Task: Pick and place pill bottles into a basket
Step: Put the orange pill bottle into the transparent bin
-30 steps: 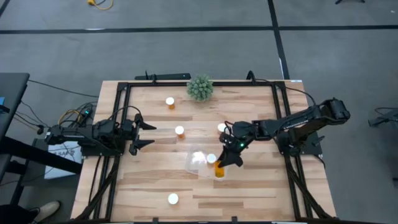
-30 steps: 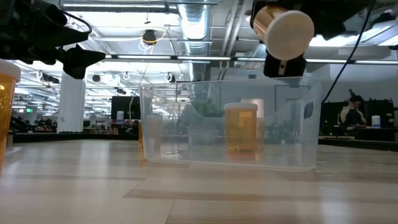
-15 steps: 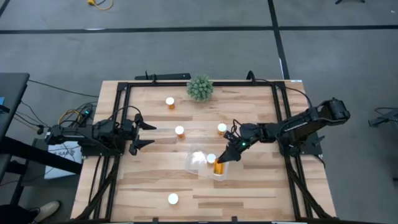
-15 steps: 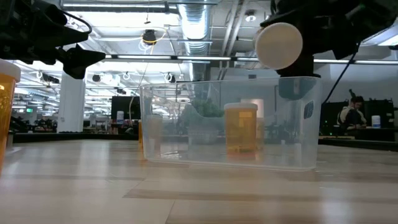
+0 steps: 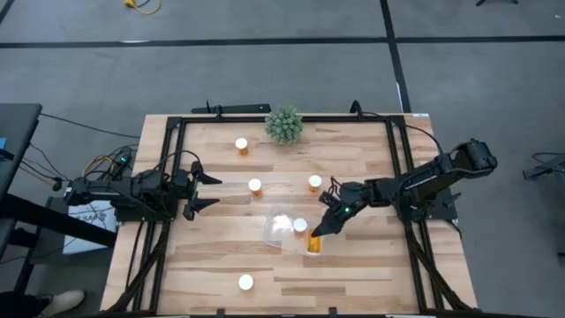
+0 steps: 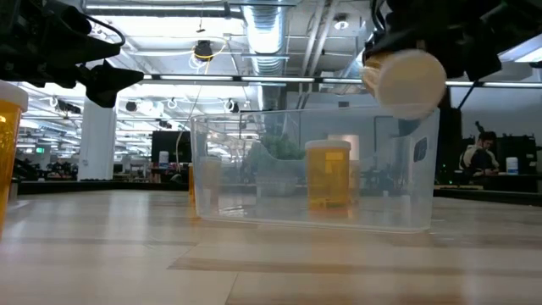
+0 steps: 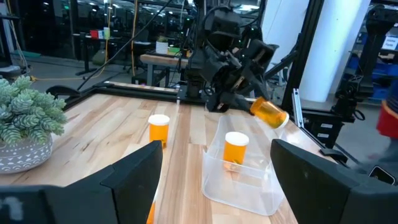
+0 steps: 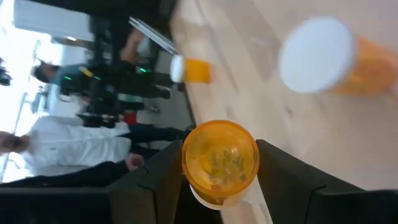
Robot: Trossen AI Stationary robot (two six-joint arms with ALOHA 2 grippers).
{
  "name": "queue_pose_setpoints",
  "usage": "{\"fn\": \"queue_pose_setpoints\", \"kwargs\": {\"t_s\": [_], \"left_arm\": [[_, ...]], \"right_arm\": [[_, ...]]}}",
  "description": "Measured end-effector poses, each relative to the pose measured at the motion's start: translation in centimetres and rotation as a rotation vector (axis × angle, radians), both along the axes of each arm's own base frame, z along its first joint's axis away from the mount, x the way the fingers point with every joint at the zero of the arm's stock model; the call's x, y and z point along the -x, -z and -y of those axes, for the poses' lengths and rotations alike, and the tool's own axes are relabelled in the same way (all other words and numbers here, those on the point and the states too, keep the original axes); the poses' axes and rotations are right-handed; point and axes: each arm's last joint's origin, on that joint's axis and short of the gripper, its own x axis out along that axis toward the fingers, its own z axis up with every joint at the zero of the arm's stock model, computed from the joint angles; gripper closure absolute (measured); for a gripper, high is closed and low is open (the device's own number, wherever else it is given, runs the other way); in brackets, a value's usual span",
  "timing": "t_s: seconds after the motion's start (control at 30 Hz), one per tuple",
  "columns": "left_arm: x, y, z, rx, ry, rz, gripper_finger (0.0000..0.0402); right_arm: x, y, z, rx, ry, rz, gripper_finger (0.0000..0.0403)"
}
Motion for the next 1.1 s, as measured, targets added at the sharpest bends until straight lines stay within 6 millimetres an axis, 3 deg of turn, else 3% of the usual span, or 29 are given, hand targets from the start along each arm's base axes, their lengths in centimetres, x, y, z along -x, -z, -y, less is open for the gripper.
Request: {"fn": "queue_pose_setpoints", "kwargs": {"t_s": [0.3, 0.83, 1.1], "left_arm": [[0.00, 0.00, 0.00, 0.002, 0.000, 0.000, 0.0111], [0.00, -0.01, 0.00, 0.000, 0.000, 0.000, 0.0111], [0.00, 0.00, 0.00, 0.002, 0.000, 0.000, 0.0111]], "right_arm": [[-0.02, 0.02, 0.00, 0.008, 0.028, -0.002, 0.0226], [0.09, 0.32, 0.07, 0.013, 0.055, -0.042, 0.0099], [0.06, 0.33, 0.13, 0.041, 0.070, -0.028, 0.0075]]}}
